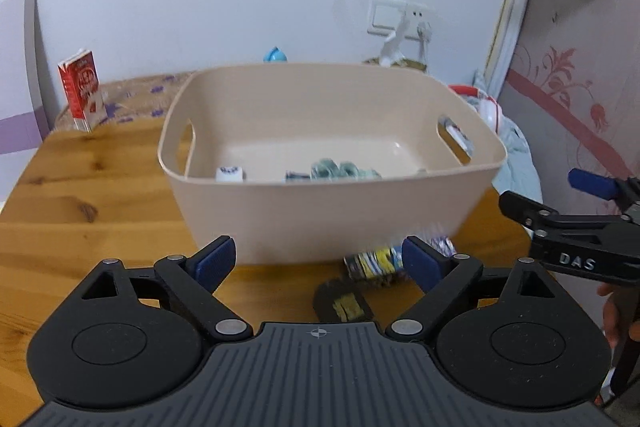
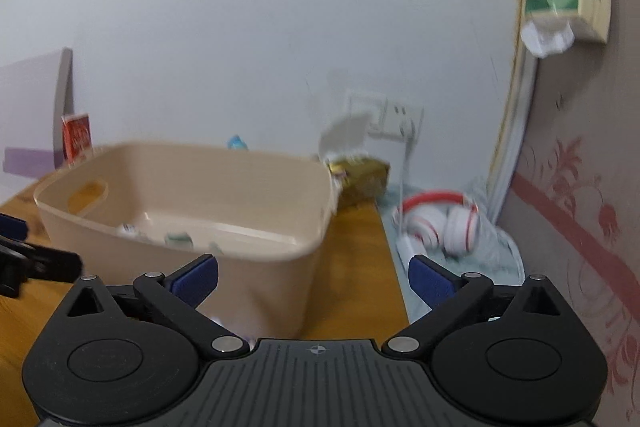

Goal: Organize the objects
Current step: 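Grasp the black cube box with the left tool while the right tool grasps the cartoon box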

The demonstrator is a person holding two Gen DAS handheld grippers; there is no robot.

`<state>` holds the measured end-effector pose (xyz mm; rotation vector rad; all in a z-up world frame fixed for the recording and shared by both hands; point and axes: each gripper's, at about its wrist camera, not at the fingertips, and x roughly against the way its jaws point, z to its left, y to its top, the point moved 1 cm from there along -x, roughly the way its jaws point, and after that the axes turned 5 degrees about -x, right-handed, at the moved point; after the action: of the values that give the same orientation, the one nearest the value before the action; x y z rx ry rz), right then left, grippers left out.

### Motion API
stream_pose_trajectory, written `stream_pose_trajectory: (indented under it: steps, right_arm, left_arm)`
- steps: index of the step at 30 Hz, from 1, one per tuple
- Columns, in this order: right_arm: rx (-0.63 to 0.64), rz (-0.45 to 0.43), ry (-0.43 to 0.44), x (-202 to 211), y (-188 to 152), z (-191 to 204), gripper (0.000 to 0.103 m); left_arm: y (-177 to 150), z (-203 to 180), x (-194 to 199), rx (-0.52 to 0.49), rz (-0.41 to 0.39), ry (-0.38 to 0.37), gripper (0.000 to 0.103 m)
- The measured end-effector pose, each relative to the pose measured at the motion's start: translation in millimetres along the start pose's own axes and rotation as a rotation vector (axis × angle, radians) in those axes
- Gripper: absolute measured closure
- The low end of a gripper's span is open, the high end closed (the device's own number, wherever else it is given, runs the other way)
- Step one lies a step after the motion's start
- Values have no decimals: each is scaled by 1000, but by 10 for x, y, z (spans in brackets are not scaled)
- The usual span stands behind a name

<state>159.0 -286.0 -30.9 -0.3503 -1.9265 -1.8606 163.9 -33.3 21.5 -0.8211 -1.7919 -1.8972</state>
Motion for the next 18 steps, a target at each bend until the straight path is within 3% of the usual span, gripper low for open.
stream_pose_trajectory:
  steps: [7,18]
  right_arm:
    - [-72,156,-28,-266,-281,-138,0]
    - [-108,248,-69,-715,-426,-167,0]
  left_arm:
    - [-156,-67,-222,-30,58,27,11]
    - [-320,-108,-633,-58,146,51,11]
